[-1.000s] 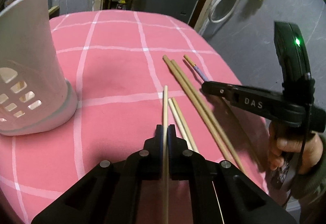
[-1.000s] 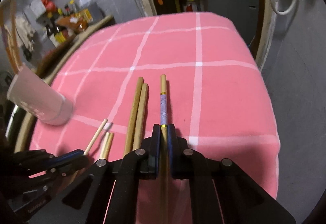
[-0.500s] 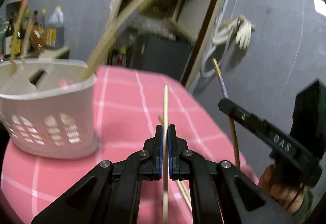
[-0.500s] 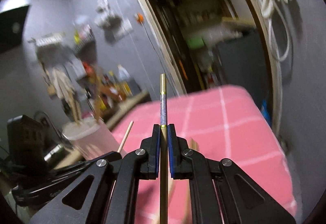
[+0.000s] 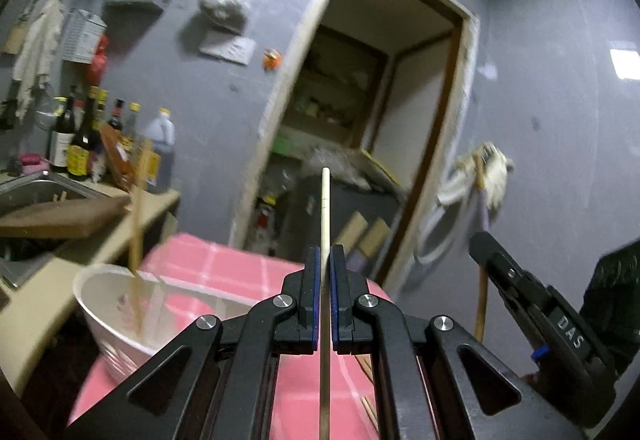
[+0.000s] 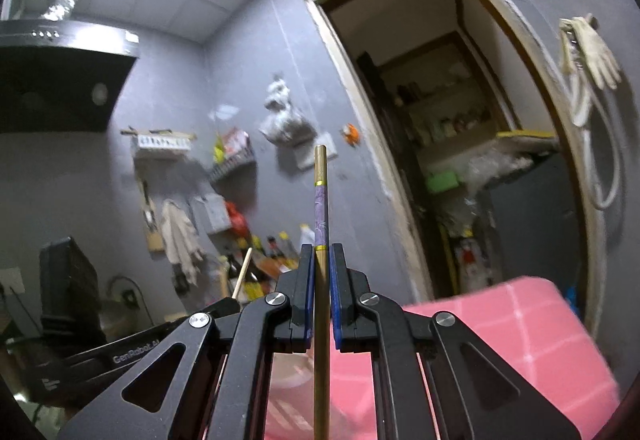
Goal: Organize utensils
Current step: 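Lift both held chopsticks upright and carry them over the white basket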
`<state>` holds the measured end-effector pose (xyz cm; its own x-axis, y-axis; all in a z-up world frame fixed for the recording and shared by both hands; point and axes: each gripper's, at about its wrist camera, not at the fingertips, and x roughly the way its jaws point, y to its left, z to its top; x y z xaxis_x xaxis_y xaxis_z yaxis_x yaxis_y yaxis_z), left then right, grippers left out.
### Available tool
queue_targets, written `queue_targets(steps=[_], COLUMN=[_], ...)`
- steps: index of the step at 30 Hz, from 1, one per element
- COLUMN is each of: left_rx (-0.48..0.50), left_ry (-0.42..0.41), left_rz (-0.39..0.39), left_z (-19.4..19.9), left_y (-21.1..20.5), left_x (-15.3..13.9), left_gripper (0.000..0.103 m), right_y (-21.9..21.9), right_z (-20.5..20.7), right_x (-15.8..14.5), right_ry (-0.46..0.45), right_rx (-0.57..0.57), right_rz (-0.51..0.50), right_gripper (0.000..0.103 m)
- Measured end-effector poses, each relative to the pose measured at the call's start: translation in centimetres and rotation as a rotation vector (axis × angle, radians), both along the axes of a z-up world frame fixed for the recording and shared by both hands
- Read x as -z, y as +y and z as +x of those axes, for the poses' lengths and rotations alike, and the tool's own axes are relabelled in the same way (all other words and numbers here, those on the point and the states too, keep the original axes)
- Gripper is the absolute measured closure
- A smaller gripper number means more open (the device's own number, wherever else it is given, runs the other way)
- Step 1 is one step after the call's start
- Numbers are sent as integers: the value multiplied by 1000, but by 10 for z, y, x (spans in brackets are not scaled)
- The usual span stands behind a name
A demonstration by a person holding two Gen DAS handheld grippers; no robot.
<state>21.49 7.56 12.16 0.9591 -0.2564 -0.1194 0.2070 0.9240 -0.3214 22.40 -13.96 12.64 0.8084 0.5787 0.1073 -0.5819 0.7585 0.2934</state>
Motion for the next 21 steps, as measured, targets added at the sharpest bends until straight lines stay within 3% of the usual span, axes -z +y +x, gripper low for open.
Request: queue_targets(steps=[5,12,21], left_rx=[-108,-249,-319], left_ry=[-72,-141,-162], left_rz=[-52,-150,-188], left_z=[6,29,42], left_y=[50,123,146], left_x=[-12,-13,6], left_gripper=[100,100,100], right_y=[40,74,91], right_z=[13,26,43], right_x=[-17,-18,-6], right_ry=[-82,-200,-241], right_rx=[-54,-16,63], right_rz=[52,85,86], right_gripper=[98,98,98])
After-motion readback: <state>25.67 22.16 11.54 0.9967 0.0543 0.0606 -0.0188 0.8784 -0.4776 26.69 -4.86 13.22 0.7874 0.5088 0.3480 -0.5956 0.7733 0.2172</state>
